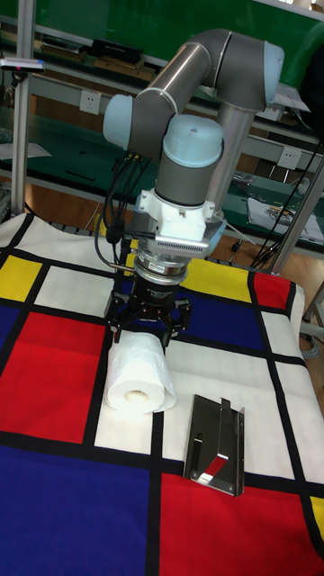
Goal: Put the toilet paper on its holder
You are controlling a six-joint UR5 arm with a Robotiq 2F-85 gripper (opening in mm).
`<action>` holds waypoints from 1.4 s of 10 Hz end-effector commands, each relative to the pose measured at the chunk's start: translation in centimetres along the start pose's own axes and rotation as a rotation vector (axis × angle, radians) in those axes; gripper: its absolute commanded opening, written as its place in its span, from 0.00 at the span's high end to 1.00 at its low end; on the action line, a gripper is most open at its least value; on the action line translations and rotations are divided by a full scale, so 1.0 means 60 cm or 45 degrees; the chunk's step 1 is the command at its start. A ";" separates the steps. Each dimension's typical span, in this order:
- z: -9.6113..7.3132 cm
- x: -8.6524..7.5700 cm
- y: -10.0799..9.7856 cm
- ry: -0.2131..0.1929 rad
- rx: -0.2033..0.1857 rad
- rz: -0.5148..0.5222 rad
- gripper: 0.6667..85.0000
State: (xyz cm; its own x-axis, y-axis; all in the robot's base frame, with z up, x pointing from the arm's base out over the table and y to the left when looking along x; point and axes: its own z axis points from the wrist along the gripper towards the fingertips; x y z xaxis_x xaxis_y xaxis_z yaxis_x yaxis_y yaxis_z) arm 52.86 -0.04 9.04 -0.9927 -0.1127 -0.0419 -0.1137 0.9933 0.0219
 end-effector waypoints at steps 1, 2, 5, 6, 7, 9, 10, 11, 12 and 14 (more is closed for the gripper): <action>0.005 -0.006 0.012 0.000 -0.008 0.021 0.00; 0.005 -0.005 0.011 0.002 -0.007 0.019 0.00; 0.004 0.002 0.005 0.024 0.015 0.020 0.00; 0.005 0.003 0.004 0.026 0.016 0.016 0.00; 0.004 0.003 0.004 0.026 0.016 0.015 0.00; 0.005 0.010 0.002 0.044 0.022 0.011 0.00; 0.006 0.009 0.003 0.042 0.016 0.007 0.00; 0.007 0.007 0.002 0.039 0.009 0.005 0.00; 0.010 0.005 0.000 0.039 0.003 -0.001 0.00; 0.019 -0.002 -0.004 0.035 0.007 -0.003 0.00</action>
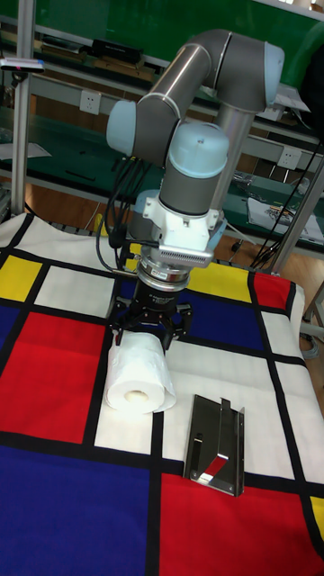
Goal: Put the toilet paper on its holder
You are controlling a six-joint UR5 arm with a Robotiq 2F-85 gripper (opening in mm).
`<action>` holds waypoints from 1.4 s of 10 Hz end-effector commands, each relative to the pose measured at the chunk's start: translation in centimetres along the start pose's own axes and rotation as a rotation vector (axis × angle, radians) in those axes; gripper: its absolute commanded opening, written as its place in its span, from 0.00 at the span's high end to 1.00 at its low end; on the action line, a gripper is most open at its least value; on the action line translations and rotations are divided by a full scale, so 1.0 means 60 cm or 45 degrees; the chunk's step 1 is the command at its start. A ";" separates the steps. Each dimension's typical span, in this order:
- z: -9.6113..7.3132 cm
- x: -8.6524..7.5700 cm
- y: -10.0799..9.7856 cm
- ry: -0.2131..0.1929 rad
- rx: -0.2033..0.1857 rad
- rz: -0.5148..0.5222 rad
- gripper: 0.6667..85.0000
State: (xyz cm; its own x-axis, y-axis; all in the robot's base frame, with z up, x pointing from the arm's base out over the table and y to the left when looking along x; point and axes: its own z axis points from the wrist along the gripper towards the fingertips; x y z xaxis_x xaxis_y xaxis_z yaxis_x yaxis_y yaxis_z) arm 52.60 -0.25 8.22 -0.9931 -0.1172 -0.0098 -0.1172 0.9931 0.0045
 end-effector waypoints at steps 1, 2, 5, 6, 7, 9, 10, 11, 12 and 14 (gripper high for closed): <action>0.009 -0.010 0.001 -0.010 -0.020 -0.002 0.00; 0.009 -0.011 0.002 -0.008 -0.017 0.002 0.00; 0.016 -0.024 0.007 -0.018 -0.016 0.006 0.00; 0.016 -0.035 0.012 -0.019 -0.011 0.012 0.00; 0.016 -0.039 0.016 -0.019 -0.011 0.014 0.00; 0.019 -0.043 0.020 -0.030 -0.020 0.006 0.00; 0.021 -0.045 0.017 -0.040 -0.021 -0.004 0.00; 0.026 -0.048 0.010 -0.057 -0.016 -0.025 0.00; 0.031 -0.049 -0.001 -0.064 0.005 -0.035 0.00; 0.035 -0.050 -0.006 -0.065 0.015 -0.036 0.00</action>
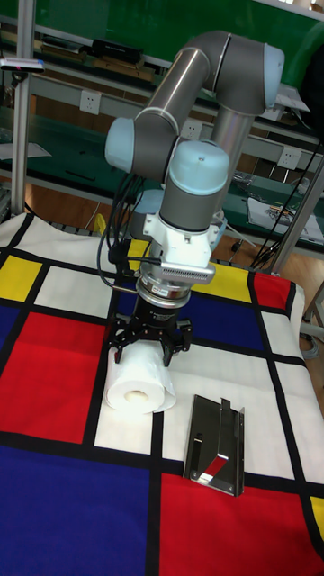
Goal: Put the toilet paper on its holder
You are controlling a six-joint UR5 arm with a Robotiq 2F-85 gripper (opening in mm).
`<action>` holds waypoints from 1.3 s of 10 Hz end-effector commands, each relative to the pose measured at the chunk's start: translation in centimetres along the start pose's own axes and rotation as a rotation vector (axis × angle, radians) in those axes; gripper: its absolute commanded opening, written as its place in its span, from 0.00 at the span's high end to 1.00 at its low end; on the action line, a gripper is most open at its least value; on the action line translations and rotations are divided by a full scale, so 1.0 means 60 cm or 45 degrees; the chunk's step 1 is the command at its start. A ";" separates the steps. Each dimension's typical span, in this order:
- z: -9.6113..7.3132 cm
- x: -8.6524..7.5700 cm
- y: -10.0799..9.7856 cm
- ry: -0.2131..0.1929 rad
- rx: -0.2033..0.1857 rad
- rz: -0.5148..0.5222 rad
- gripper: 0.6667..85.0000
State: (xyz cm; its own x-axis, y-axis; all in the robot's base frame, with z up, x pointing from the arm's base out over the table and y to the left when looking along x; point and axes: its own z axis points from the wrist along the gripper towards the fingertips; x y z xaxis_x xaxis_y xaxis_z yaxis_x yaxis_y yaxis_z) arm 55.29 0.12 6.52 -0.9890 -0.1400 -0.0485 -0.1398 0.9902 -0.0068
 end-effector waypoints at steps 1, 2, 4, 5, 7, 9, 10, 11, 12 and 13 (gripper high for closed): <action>0.009 -0.006 -0.003 -0.016 -0.005 -0.006 0.00; 0.013 -0.007 0.000 -0.015 -0.005 -0.004 0.00; 0.017 -0.007 0.000 -0.014 -0.003 -0.008 0.00; 0.018 -0.007 0.000 -0.014 -0.003 -0.012 0.00; 0.023 -0.007 0.006 -0.015 -0.005 -0.014 0.00; 0.025 -0.008 0.012 -0.015 -0.005 -0.014 0.00; 0.025 -0.008 0.017 -0.014 -0.013 -0.015 0.00; 0.025 -0.009 0.019 -0.015 -0.019 -0.019 0.00; 0.025 -0.009 0.020 -0.015 -0.020 -0.021 0.00; 0.025 -0.009 0.022 -0.016 -0.026 -0.024 0.00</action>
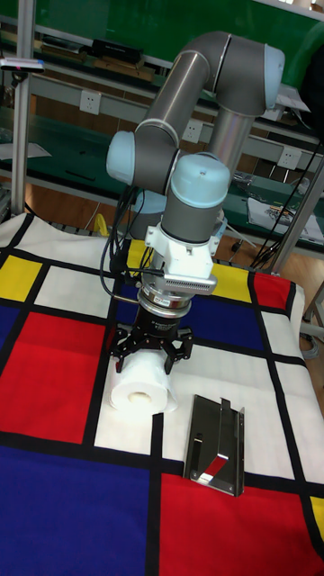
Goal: Put the toilet paper on its holder
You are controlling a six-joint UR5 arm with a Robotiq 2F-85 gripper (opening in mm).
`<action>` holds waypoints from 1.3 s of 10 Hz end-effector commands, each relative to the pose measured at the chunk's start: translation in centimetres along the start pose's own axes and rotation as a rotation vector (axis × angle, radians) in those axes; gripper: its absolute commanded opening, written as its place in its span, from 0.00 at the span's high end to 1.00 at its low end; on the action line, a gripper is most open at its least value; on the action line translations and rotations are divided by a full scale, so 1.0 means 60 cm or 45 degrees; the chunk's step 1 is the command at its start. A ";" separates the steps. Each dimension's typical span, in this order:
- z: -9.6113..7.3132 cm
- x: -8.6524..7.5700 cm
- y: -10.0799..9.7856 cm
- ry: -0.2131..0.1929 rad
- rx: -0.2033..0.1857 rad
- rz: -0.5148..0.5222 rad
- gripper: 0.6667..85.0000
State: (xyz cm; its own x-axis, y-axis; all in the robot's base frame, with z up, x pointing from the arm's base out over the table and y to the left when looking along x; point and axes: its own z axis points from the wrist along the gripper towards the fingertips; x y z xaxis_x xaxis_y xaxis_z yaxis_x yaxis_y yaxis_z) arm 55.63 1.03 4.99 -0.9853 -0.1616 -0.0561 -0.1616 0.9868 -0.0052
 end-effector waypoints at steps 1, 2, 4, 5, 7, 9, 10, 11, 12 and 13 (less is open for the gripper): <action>-0.001 -0.003 0.010 -0.005 -0.027 0.006 0.00; -0.001 -0.002 0.013 -0.002 -0.035 0.006 0.00; 0.002 -0.005 0.016 -0.010 -0.044 0.005 0.03; 0.002 -0.003 0.018 -0.005 -0.052 0.015 0.02; 0.004 -0.001 0.015 -0.004 -0.060 0.013 0.57; 0.000 0.007 0.011 0.023 -0.053 0.052 0.91; -0.007 0.009 0.008 0.038 -0.047 0.059 1.00; -0.014 0.010 0.008 0.044 -0.048 0.059 1.00; -0.021 0.011 0.011 0.051 -0.050 0.063 1.00; -0.025 0.012 0.011 0.056 -0.057 0.065 1.00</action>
State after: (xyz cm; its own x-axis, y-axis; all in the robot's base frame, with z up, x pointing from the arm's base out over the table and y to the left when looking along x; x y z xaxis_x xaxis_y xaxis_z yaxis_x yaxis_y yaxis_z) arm 54.89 1.40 5.65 -0.9916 -0.1275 -0.0219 -0.1281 0.9914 0.0266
